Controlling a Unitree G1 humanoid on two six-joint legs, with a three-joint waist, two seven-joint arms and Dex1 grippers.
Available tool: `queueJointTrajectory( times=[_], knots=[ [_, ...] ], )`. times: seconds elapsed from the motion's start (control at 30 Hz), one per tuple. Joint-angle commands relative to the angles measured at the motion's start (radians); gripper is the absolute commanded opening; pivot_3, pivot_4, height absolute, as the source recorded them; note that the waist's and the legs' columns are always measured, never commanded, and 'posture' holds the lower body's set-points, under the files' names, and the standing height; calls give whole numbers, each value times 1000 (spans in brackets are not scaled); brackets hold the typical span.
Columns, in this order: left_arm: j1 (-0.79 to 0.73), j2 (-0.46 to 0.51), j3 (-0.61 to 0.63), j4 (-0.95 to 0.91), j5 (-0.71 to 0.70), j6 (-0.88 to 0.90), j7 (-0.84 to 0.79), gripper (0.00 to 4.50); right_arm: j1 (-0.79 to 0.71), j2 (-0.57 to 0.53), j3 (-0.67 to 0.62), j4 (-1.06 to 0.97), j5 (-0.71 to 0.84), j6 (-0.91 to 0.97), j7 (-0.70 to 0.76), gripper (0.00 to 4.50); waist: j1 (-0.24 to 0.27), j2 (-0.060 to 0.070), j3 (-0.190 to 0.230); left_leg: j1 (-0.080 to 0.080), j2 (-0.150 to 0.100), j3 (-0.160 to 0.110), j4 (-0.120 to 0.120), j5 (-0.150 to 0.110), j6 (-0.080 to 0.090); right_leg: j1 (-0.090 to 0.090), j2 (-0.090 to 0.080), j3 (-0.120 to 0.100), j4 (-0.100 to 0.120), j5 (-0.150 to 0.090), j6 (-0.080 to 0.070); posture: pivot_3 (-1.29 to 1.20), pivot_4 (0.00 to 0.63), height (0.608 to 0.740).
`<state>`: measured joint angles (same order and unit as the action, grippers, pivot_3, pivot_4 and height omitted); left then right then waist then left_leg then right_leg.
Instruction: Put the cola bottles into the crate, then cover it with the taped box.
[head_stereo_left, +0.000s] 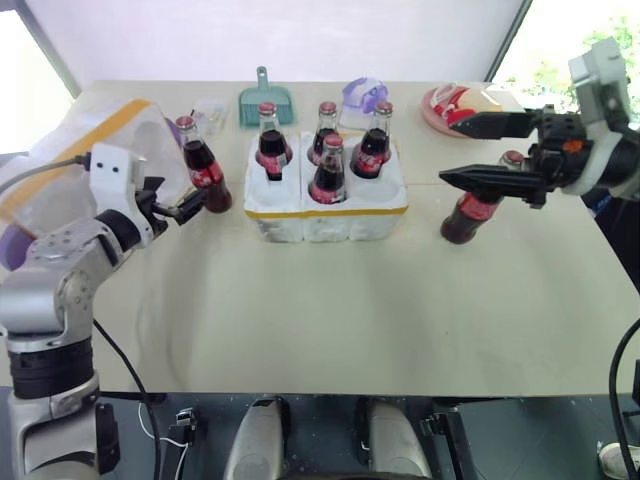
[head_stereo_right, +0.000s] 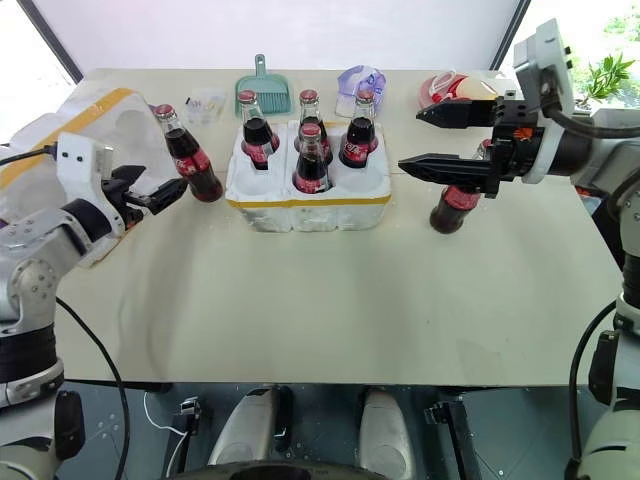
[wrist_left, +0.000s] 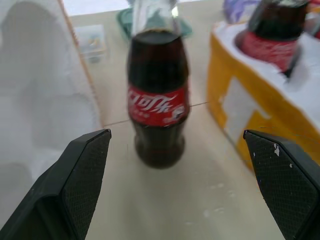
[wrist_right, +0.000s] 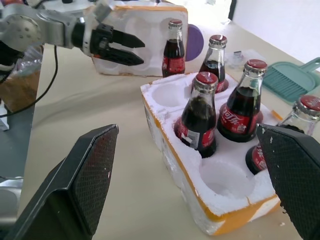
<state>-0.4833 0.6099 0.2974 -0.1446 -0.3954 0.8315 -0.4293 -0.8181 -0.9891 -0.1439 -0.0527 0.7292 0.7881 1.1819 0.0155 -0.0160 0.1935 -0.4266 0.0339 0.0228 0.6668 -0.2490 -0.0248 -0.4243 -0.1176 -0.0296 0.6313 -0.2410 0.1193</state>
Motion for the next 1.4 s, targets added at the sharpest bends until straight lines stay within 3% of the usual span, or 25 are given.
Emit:
queueJointTrajectory(
  times=[0.03,0.37,0.9,1.0,1.07,1.27,1.4],
  knots=[
    [-72,-15,-42,94,39,-99,-4,4438,-33,2,-25,-16,11,-2,-5,4500,-2,0,0,0,0,0,0,0,0,0,0,0,0,0,0,0,150,736],
    [-231,-64,-126,505,134,-349,-50,4438,-9,4,-53,-37,24,15,-32,4500,-3,0,0,0,0,0,0,0,0,0,0,0,0,0,0,0,150,736],
    [-394,-96,-134,836,208,-558,-75,4438,12,1,-67,-69,49,36,-67,4500,-3,0,0,0,0,1,0,0,0,0,0,0,0,0,1,0,150,736],
    [-390,-90,-125,828,200,-568,-84,3642,15,-1,-67,-74,53,39,-65,4500,-4,0,0,0,0,0,0,0,0,0,0,-1,0,0,1,0,150,736],
    [-378,-82,-122,795,193,-557,-100,2832,20,-3,-65,-76,52,37,-62,4500,-4,0,0,0,0,0,0,0,0,0,0,-1,0,0,1,0,150,736],
    [-321,-33,-101,592,129,-440,-187,2858,30,-10,-68,-81,63,51,-54,4500,-5,-1,0,-1,0,0,0,0,0,0,0,-1,0,0,1,0,150,736],
    [-289,68,-55,385,25,-245,-274,2858,29,-16,-75,-83,74,70,-48,4500,-6,-3,2,-1,0,0,0,0,0,-1,0,0,0,0,1,0,150,736]
  ],
)
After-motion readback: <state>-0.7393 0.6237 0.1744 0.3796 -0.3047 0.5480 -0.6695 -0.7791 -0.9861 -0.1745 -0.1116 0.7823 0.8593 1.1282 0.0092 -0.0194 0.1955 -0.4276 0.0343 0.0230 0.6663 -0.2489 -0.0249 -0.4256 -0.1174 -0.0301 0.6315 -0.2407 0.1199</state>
